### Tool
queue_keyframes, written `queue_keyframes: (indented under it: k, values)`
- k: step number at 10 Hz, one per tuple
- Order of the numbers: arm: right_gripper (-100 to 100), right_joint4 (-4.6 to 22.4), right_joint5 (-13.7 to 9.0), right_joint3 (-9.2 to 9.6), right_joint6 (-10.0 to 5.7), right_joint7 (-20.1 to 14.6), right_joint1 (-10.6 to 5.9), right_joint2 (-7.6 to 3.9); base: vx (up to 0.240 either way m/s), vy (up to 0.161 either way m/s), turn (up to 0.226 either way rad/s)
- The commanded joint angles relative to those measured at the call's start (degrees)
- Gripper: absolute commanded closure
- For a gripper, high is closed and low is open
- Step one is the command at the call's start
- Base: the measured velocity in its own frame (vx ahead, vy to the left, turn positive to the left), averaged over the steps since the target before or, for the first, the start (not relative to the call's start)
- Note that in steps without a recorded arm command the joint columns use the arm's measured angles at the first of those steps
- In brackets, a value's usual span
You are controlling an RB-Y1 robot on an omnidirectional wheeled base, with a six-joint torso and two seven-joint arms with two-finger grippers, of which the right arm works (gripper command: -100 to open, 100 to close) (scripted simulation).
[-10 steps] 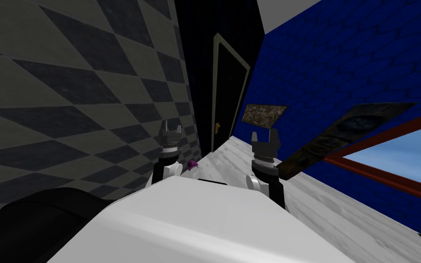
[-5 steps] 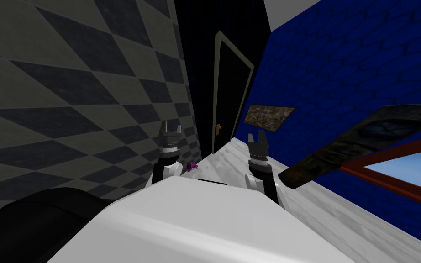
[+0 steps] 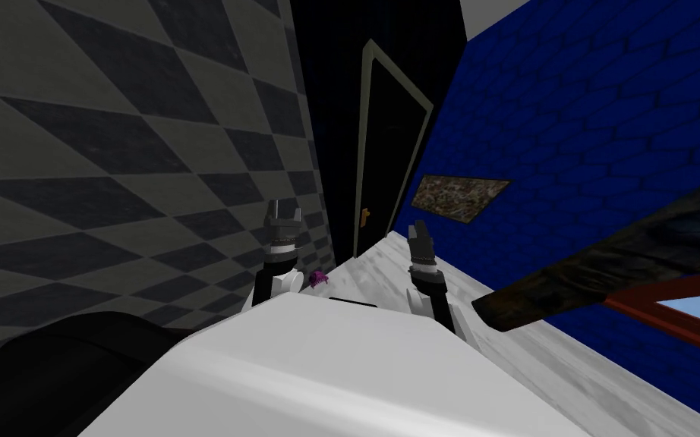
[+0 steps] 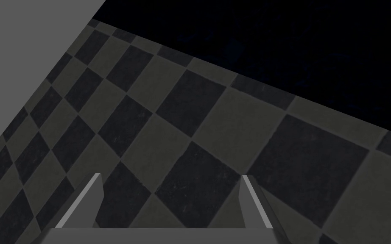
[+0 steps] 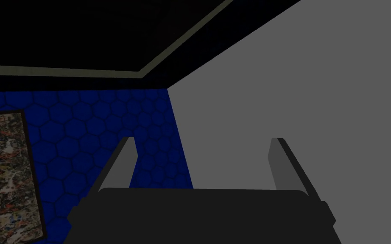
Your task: Pull the door open
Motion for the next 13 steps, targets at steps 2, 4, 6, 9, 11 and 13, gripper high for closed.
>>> queue_keyframes:
  k: [2, 4, 6, 9, 11, 13]
  values:
    - [-100, 2.73, 3.57, -0.23, -0.03, 2.23, -0.87, 0.04, 0.106, -0.066, 0.111]
    - [-100, 4.82, 6.26, -0.56, 0.02, 3.80, -1.59, 0.00, 0.084, -0.056, 0.114]
    - [-100, 7.01, 9.07, -0.89, 0.07, 5.45, -2.34, 0.02, 0.082, -0.069, 0.100]
    - [-100, 10.34, 13.34, -1.40, 0.15, 7.94, -3.48, 0.13, 0.088, -0.070, 0.107]
    - [-100, 12.60, 16.24, -1.75, 0.21, 9.64, -4.25, 0.25, 0.088, -0.072, 0.121]
    - [-100, 14.85, 19.14, -2.10, 0.26, 11.33, -5.02, 0.43, 0.067, -0.073, 0.128]
